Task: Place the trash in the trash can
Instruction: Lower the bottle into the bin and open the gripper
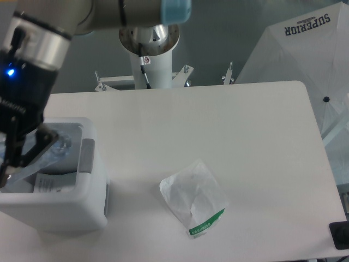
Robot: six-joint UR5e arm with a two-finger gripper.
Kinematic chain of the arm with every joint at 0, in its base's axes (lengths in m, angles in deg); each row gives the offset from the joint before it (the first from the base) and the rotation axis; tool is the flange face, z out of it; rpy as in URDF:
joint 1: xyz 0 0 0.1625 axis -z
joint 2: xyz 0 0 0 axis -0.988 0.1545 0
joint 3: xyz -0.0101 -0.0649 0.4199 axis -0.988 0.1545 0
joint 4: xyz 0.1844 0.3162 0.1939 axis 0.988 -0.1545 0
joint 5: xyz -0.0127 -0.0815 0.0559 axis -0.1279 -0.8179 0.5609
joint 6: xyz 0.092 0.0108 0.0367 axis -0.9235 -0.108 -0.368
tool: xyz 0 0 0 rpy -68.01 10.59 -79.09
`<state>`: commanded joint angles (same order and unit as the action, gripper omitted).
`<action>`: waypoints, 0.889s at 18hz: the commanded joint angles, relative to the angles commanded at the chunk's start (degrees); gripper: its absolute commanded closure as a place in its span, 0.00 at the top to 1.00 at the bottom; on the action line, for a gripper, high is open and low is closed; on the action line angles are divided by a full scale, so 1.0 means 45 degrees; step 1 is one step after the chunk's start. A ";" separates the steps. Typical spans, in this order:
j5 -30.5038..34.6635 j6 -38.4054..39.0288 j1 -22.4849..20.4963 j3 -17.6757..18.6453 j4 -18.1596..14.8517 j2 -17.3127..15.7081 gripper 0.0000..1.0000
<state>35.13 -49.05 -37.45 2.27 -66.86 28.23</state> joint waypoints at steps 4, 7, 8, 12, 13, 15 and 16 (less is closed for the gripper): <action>0.0020 -0.0001 0.0118 0.0588 0.0000 -0.0039 0.27; 0.0020 0.0000 0.0118 0.0687 0.0000 -0.0020 0.28; 0.0020 -0.0020 0.0118 0.0706 0.0000 -0.0020 0.30; 0.0020 -0.0039 0.0118 0.0881 0.0000 -0.0020 0.37; 0.0020 -0.0059 0.0118 0.1018 0.0000 -0.0078 0.38; 0.0020 -0.0039 0.0118 0.1272 0.0000 -0.0214 0.40; 0.0020 -0.0039 0.0118 0.1350 0.0000 -0.0273 0.44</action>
<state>35.22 -49.23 -36.92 8.34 -66.86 27.00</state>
